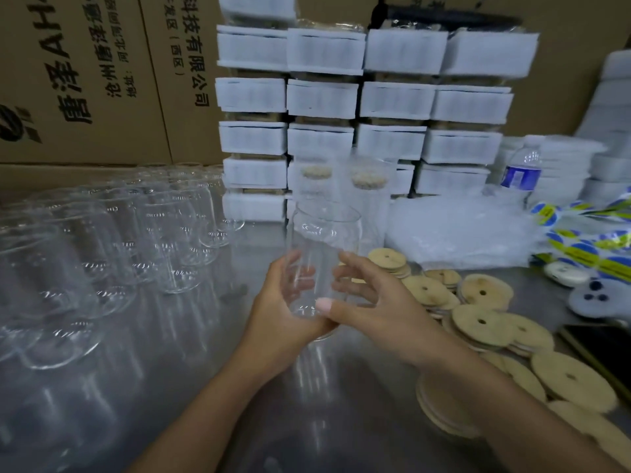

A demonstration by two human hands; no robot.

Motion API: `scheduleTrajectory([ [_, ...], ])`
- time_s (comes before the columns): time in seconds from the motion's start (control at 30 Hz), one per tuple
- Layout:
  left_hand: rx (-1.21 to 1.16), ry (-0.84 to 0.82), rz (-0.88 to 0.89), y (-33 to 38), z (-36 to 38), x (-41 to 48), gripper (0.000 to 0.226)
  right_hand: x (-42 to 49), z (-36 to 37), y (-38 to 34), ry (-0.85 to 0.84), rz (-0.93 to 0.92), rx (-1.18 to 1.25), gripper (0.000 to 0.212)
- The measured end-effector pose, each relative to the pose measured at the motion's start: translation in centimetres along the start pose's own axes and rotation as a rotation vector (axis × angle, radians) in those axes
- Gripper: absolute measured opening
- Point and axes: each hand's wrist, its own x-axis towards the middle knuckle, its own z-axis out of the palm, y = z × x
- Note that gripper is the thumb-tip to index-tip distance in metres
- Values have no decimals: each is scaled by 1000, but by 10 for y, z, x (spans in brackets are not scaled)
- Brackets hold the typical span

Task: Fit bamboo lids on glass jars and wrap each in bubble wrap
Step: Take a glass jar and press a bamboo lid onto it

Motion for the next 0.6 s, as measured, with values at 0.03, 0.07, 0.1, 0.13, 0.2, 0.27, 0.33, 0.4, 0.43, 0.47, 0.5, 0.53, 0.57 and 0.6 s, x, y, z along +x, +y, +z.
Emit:
scheduleTrajectory([
  [0.03, 19, 6, 3, 0, 2, -3, 83, -3, -5, 2, -3, -13, -17, 76],
  [0.07, 49, 10, 6, -1, 4, -5, 85, -4, -11, 5, 23, -35, -62, 68],
  [0.1, 81, 13, 10, -1, 5, -7, 88, -4, -17, 9, 78, -63, -117, 56],
  [0.13, 108, 15, 15, -2, 5, -7, 92, -4, -24, 12, 162, -93, -184, 44],
  [0.2, 144, 28, 21, -4, 3, -7, 94, -2, -40, 18, 334, -118, -411, 30],
  [0.27, 176, 44, 25, -6, 0, -5, 88, 0, -56, 23, 418, -66, -765, 33],
  [0.33, 187, 54, 19, -7, -2, -3, 88, 2, -66, 30, 412, 48, -1064, 42],
  [0.4, 187, 68, 9, -6, -2, -3, 94, 3, -70, 36, 373, 164, -1184, 49],
  [0.43, 180, 74, 7, -5, -1, -4, 95, 3, -70, 39, 346, 209, -1213, 51],
  [0.47, 171, 78, 8, -5, 0, -5, 92, 4, -71, 41, 319, 249, -1241, 52],
  [0.5, 162, 79, 10, -5, 2, -6, 90, 5, -72, 43, 296, 280, -1264, 52],
  [0.53, 156, 79, 11, -5, 3, -7, 89, 5, -73, 44, 278, 305, -1276, 50],
  [0.57, 154, 78, 11, -6, 5, -7, 88, 5, -75, 45, 266, 322, -1275, 48],
  [0.6, 156, 77, 12, -6, 6, -7, 88, 4, -75, 46, 256, 331, -1267, 47],
])
